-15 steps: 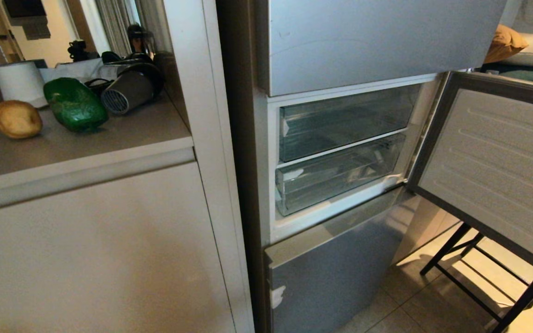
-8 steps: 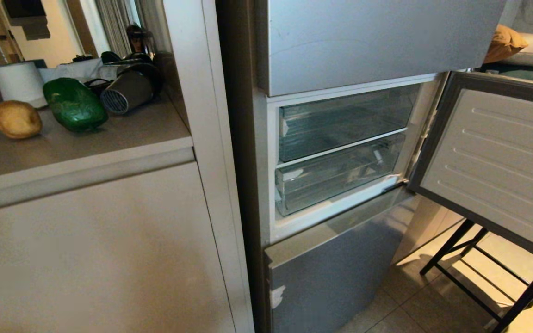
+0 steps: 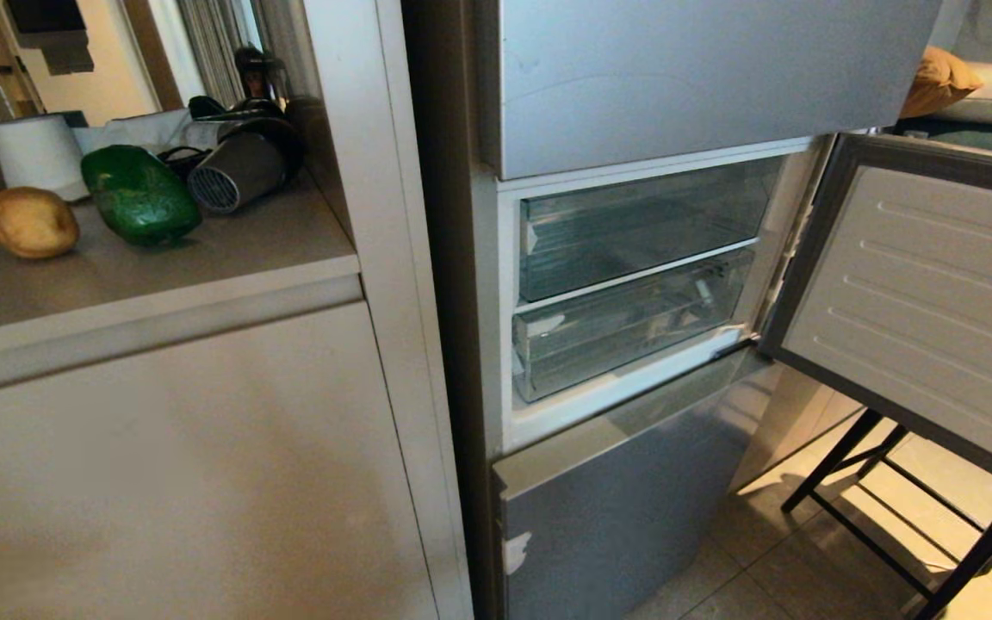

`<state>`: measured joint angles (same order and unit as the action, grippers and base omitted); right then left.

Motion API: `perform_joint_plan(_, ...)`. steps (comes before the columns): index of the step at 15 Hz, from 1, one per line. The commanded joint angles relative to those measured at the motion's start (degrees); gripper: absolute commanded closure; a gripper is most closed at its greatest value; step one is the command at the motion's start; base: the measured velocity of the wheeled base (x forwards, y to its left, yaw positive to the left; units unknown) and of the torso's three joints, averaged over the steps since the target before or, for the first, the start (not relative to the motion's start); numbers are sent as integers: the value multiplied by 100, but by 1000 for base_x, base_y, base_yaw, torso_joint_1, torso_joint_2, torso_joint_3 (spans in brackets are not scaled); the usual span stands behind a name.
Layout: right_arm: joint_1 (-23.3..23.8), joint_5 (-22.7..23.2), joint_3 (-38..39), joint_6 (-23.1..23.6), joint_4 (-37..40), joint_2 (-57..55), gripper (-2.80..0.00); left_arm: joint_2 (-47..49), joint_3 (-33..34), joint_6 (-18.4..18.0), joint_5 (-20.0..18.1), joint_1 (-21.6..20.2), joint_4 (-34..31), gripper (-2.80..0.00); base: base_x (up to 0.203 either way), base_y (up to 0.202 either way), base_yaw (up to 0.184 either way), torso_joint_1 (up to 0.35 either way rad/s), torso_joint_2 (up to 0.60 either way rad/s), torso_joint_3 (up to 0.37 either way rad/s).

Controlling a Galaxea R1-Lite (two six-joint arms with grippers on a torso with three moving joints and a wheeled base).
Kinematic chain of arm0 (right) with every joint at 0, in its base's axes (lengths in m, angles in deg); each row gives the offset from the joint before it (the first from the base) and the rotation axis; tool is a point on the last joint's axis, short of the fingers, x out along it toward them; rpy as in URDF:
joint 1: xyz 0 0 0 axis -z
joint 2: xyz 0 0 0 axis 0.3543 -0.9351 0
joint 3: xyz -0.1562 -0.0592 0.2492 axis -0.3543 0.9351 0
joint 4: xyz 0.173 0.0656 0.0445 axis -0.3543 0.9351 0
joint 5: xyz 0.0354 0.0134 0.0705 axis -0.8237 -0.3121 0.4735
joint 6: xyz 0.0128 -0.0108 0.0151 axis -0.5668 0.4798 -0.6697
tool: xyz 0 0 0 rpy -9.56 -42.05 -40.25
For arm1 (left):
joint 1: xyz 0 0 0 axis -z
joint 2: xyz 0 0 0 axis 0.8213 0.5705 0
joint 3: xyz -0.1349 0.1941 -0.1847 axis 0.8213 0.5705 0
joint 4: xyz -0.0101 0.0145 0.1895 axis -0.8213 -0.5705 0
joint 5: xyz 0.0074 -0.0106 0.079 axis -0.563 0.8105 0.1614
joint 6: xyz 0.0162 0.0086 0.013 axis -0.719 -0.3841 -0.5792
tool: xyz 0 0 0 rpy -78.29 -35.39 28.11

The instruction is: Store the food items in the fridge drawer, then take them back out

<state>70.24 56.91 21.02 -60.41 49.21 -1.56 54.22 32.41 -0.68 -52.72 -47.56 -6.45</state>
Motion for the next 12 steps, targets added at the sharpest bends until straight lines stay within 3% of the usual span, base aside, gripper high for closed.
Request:
perform_joint_plan(1, -1, 21, 27, -6, -14, 43, 0, 6, 129, 52, -128, 63, -91, 0, 0, 0, 0, 0, 0, 0)
perform_joint_plan(8, -1, 170, 150, 2, -31, 25, 0, 7, 217, -138, -112, -168, 64, 0, 0, 0, 0, 0, 0, 0)
perform_joint_plan(11, -1, 287, 173, -2, -31, 25, 0, -75, 213, -393, -158, -1059, -66, 0, 0, 0, 0, 0, 0, 0)
perform_joint_plan(12, -1, 363, 211, 2, -31, 25, 0, -184, 215, -435, -189, -1069, -102, 0, 0, 0, 0, 0, 0, 0)
